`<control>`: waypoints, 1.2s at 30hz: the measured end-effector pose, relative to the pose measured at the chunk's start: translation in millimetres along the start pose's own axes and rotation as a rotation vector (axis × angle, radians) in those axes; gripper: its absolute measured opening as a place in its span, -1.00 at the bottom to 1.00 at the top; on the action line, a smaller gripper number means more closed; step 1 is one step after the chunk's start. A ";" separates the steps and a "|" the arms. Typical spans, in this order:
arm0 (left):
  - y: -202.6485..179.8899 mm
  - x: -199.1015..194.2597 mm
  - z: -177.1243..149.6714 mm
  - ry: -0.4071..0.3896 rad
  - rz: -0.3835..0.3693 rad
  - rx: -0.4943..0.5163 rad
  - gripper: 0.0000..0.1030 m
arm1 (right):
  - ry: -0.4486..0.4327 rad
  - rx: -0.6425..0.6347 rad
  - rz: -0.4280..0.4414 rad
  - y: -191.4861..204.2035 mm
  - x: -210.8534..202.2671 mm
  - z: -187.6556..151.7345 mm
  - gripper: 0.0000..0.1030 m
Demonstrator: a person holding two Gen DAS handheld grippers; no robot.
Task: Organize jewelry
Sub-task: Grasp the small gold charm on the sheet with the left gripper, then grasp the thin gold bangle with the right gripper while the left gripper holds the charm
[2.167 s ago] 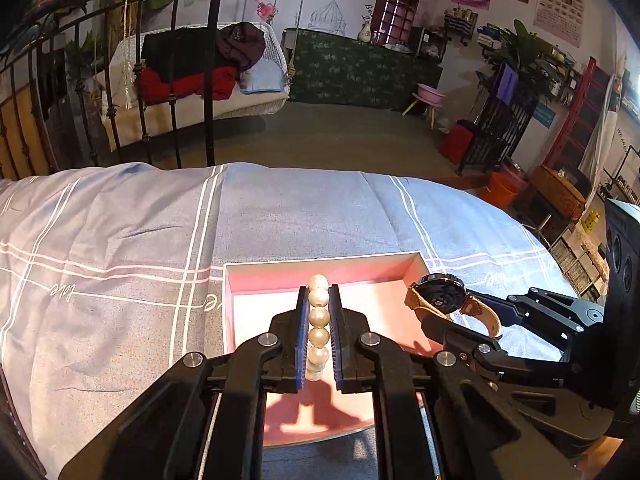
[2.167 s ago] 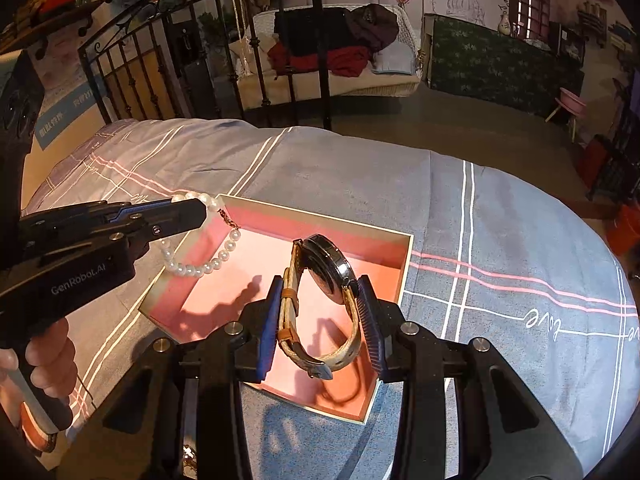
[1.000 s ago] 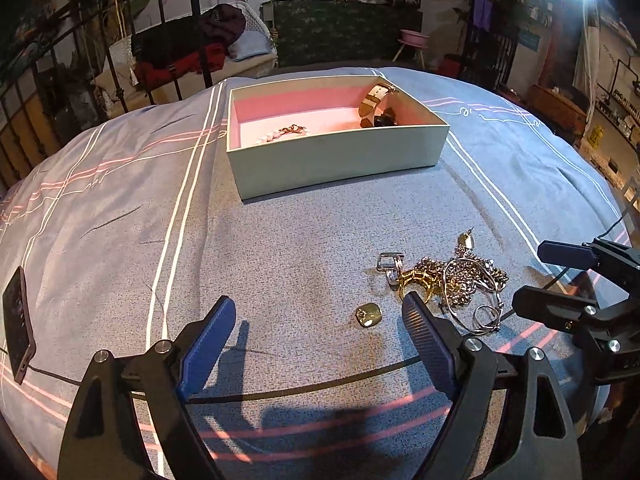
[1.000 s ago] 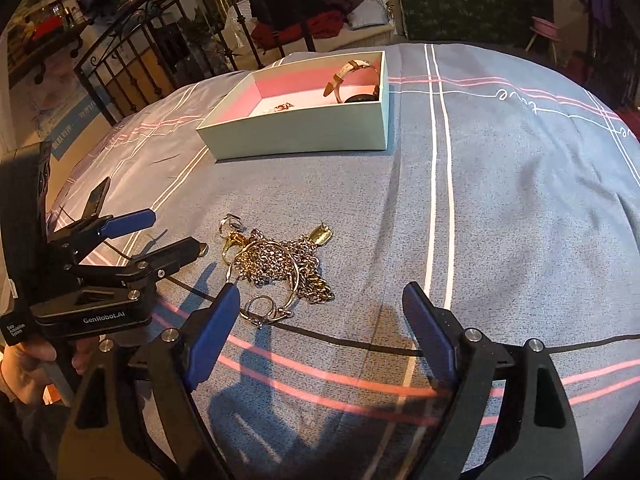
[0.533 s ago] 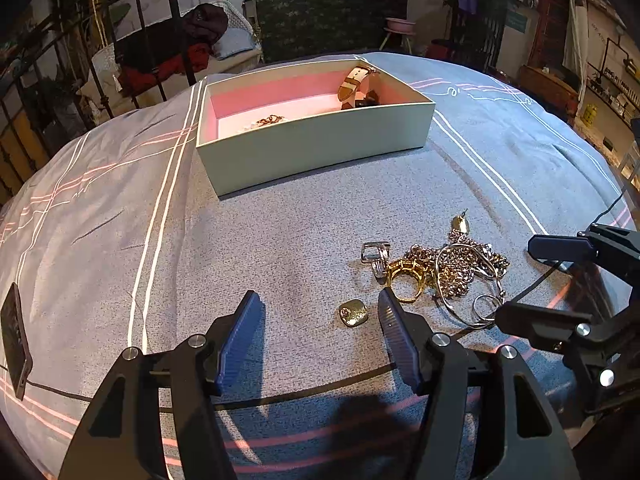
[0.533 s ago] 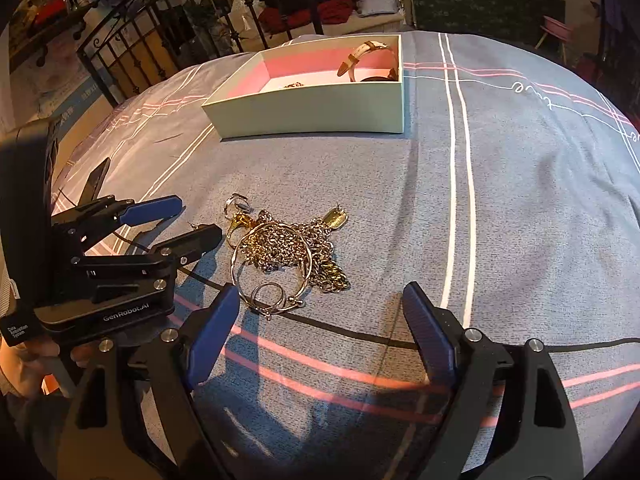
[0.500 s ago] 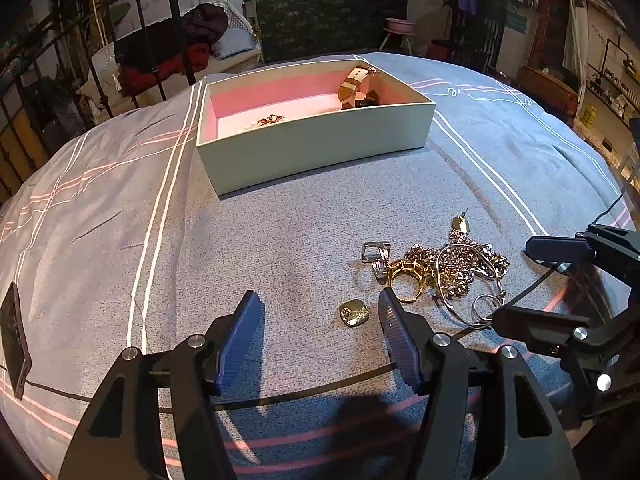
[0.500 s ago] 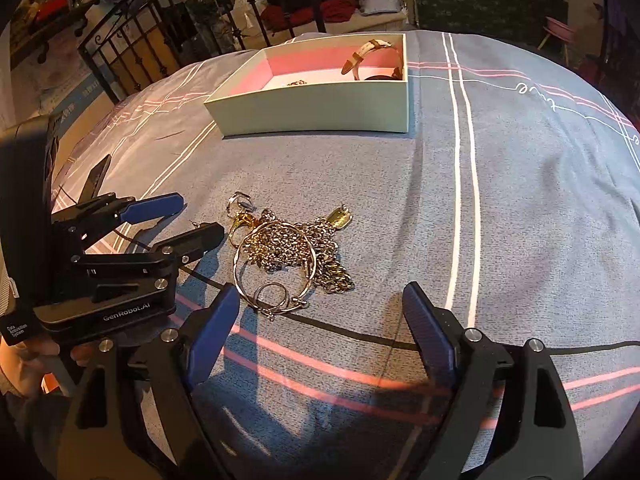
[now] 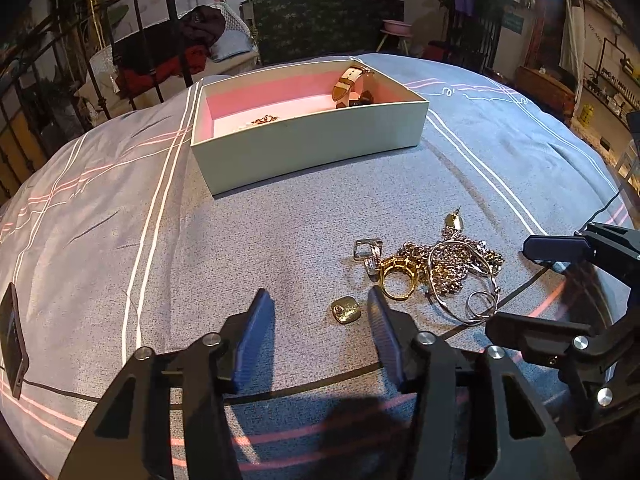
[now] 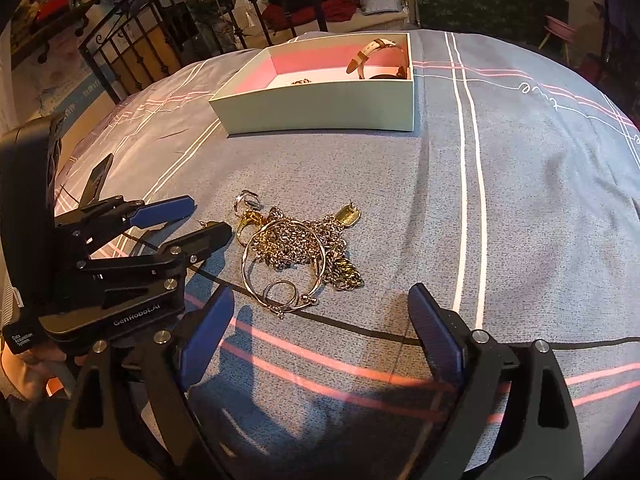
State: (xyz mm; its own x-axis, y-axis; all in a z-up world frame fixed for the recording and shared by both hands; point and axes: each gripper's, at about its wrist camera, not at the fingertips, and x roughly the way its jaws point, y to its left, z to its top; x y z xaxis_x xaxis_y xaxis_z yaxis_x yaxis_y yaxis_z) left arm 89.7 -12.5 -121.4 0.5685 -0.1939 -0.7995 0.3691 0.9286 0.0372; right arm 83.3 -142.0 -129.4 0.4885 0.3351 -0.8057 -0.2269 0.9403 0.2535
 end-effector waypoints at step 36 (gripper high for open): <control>15.9 -0.8 -0.4 -0.001 -0.053 -0.084 -0.73 | -0.061 -0.049 -0.001 -1.2 -0.8 12.5 -0.06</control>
State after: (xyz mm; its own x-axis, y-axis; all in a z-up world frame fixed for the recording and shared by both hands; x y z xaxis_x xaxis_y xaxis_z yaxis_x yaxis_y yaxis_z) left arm 94.8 2.5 -120.4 0.5503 -0.2436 -0.7986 0.3356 0.9404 -0.0555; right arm 93.8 -142.7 -122.3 0.5390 0.3382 -0.7714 -0.2668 0.9372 0.2245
